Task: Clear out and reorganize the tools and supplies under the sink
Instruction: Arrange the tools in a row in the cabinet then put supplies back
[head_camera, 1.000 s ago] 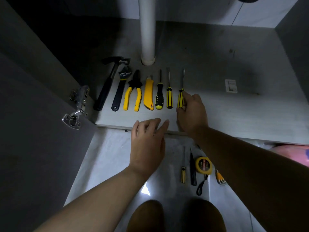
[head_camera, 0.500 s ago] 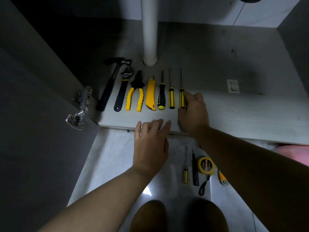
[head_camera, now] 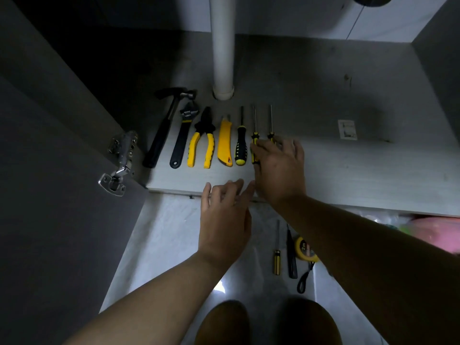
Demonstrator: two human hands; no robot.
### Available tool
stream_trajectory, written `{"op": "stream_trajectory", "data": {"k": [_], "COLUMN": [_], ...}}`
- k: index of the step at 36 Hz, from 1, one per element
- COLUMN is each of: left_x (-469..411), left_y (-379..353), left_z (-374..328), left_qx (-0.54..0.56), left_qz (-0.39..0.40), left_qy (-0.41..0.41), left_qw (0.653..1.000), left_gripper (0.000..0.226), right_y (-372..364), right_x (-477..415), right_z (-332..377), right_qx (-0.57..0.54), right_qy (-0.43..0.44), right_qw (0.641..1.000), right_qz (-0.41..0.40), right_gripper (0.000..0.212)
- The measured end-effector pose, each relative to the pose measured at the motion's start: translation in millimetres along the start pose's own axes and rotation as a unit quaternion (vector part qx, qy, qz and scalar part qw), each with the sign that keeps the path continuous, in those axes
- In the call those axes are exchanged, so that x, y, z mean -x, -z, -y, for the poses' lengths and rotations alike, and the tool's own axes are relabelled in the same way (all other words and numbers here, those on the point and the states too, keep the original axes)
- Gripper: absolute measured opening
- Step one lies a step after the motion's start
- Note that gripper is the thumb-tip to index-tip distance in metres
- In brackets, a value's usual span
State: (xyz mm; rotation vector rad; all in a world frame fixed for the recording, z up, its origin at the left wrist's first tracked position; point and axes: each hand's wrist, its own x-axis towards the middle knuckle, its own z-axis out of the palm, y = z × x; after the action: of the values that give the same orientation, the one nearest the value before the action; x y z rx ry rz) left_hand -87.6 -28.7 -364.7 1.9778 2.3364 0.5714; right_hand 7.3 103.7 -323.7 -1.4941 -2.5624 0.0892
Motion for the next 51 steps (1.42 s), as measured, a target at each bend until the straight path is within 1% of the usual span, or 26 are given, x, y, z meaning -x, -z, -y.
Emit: {"op": "stream_trajectory", "data": {"k": [5,7,11,16,22,27,29,32,35,37,39,41,43,45,46,48,51], "left_x": [0.8,0.8,0.3,1.1,1.9,1.7,3.2,6.1,17.8,32.6,47.4,58.8,64.4,65.5,64.3,60.9,57.8], "left_y": [0.9,1.4,1.4,-1.7,-3.8,-2.7,-2.7,-3.3,-3.4,-6.2,-10.8,-17.6,-25.5,-35.3,-40.5,-47.1,-51.1], "left_z": [0.4,0.9,1.5,3.2,4.9,5.5,5.7,2.0,-9.5,-17.3,-26.3,-34.5,-39.4,-38.6,-36.4,-30.6,-24.8], "left_qx": [0.002,0.004,0.001,-0.003,-0.010,-0.013,-0.010,-0.008,0.017,0.049,0.069,0.088,0.119,0.116,0.100,0.074,0.054], "left_qz": [-0.003,0.003,0.017,0.011,0.008,0.024,0.029,0.028,0.022,0.018,0.041,0.101,0.180,0.253,0.284,0.327,0.335], "left_qy": [-0.003,-0.005,-0.003,-0.008,-0.016,-0.017,-0.017,-0.009,-0.001,-0.019,-0.061,-0.091,-0.093,-0.108,-0.121,-0.138,-0.161], "left_qw": [1.000,1.000,1.000,1.000,1.000,0.999,0.999,1.000,1.000,0.998,0.995,0.987,0.972,0.954,0.946,0.932,0.927], "left_gripper": [0.053,0.053,0.054,0.058,0.059,0.060,0.059,0.061,0.060,0.052,0.046,0.047,0.050,0.058,0.065,0.074,0.072], "right_y": [1.1,2.3,4.2,-2.5,-8.4,-4.9,1.2,11.1,20.1,23.7,27.3,30.1,30.6,26.6,23.1,15.4,0.8], "right_x": [0.4,3.2,11.2,15.3,18.6,20.9,25.9,41.8,67.5,89.9,112.2,132.4,150.3,165.9,172.1,181.6,192.1], "right_z": [-0.4,-1.4,-10.1,-19.6,-18.9,-17.9,-17.4,-22.2,-36.7,-48.2,-58.7,-67.8,-73.8,-77.9,-79.4,-78.2,-70.4], "right_qx": [-0.024,-0.049,-0.091,-0.106,-0.130,-0.146,-0.166,-0.179,-0.161,-0.157,-0.157,-0.158,-0.150,-0.141,-0.143,-0.158,-0.182], "right_qy": [0.009,0.008,-0.023,-0.022,-0.026,-0.025,-0.034,-0.054,-0.048,-0.041,-0.050,-0.077,-0.106,-0.121,-0.125,-0.130,-0.128], "right_qw": [1.000,0.999,0.996,0.993,0.991,0.988,0.985,0.982,0.986,0.987,0.985,0.980,0.973,0.966,0.961,0.946,0.925], "right_qz": [0.000,-0.002,0.003,0.043,0.031,0.036,0.022,-0.012,-0.022,0.005,0.052,0.097,0.140,0.179,0.201,0.251,0.308], "right_gripper": [0.051,0.057,0.073,0.062,0.067,0.069,0.068,0.063,0.048,0.036,0.027,0.025,0.024,0.019,0.019,0.026,0.034]}}
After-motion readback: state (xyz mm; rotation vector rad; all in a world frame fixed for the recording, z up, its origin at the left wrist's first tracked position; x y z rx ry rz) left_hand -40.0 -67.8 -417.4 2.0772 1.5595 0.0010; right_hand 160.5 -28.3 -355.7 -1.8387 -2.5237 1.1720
